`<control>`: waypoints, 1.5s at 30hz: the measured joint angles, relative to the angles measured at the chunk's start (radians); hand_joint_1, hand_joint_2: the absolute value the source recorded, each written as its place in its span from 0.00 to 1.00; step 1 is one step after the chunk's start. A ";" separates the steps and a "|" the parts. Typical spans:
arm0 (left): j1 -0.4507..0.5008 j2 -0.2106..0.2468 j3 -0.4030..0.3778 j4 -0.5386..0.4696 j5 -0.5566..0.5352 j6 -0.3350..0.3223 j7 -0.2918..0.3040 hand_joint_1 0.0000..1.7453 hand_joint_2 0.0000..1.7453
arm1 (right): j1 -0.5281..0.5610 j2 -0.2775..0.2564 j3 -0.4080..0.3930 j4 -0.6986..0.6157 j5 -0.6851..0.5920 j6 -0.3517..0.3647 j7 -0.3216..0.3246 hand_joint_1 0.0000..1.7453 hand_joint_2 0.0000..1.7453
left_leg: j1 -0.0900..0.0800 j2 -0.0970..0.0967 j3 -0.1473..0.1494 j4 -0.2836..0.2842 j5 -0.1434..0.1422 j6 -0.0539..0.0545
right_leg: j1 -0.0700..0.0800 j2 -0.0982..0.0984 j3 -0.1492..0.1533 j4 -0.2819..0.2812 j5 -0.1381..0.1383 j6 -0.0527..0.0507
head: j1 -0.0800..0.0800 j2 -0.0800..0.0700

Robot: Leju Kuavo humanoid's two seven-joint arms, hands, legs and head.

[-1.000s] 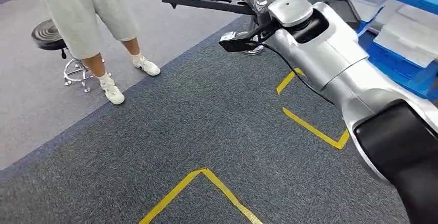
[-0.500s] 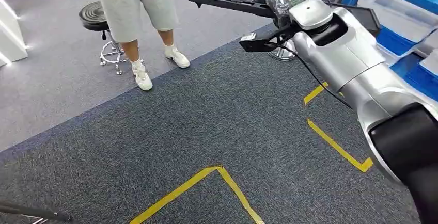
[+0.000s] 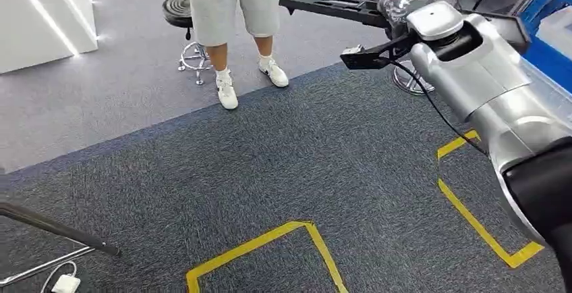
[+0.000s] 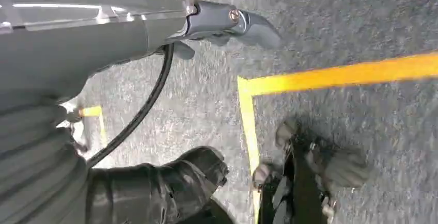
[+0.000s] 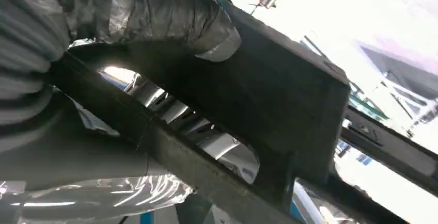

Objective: Take the parts from the cabinet and place them on the table.

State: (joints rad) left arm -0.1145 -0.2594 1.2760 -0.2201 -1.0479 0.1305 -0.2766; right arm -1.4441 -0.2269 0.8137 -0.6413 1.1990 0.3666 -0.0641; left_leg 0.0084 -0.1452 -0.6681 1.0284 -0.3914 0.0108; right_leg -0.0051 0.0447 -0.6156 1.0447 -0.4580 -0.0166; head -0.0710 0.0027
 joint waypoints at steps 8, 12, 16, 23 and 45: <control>0.000 0.001 0.001 0.000 0.011 -0.005 0.013 0.00 1.00 | -0.015 0.045 0.000 0.000 0.011 0.013 -0.013 1.00 1.00 | 0.009 0.142 -0.116 0.248 -0.093 -0.032 | -0.002 -0.100 0.020 -0.015 0.000 -0.017 | -0.004 0.000; -0.003 0.001 0.002 0.000 0.011 -0.005 0.013 0.00 1.00 | -0.038 0.058 0.001 0.002 0.012 0.013 -0.020 1.00 1.00 | -0.010 0.219 0.019 -0.004 -0.014 -0.016 | 0.008 -0.143 0.021 -0.005 -0.013 -0.003 | -0.004 0.000; 0.000 0.001 0.002 0.000 0.011 -0.005 0.014 0.00 1.00 | -0.040 0.074 0.002 0.009 0.013 0.015 -0.023 1.00 1.00 | -0.005 0.170 0.020 -0.018 -0.002 0.011 | 0.007 -0.177 0.027 -0.010 -0.020 0.015 | -0.002 0.000; -0.002 0.000 0.002 0.000 0.011 -0.003 0.016 0.00 1.00 | -0.037 0.073 0.009 0.025 0.018 0.013 -0.025 1.00 1.00 | -0.002 0.084 0.019 -0.017 0.005 0.026 | -0.010 -0.046 -0.111 0.275 -0.124 0.028 | -0.002 0.000; 0.001 -0.001 0.007 0.000 0.021 0.004 0.016 0.00 1.00 | -0.077 0.130 0.034 0.020 0.029 -0.003 -0.024 1.00 1.00 | -0.010 0.194 0.016 0.007 -0.022 -0.005 | 0.005 -0.160 0.023 0.000 -0.019 0.006 | -0.004 0.000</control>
State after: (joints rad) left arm -0.1133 -0.2602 1.2829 -0.2205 -1.0265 0.1347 -0.2609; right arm -1.5214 -0.0965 0.8472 -0.6214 1.2280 0.3639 -0.0885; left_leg -0.0018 0.0492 -0.6520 1.0355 -0.4138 0.0057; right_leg 0.0000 -0.1150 -0.5924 1.0452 -0.4771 -0.0103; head -0.0748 0.0027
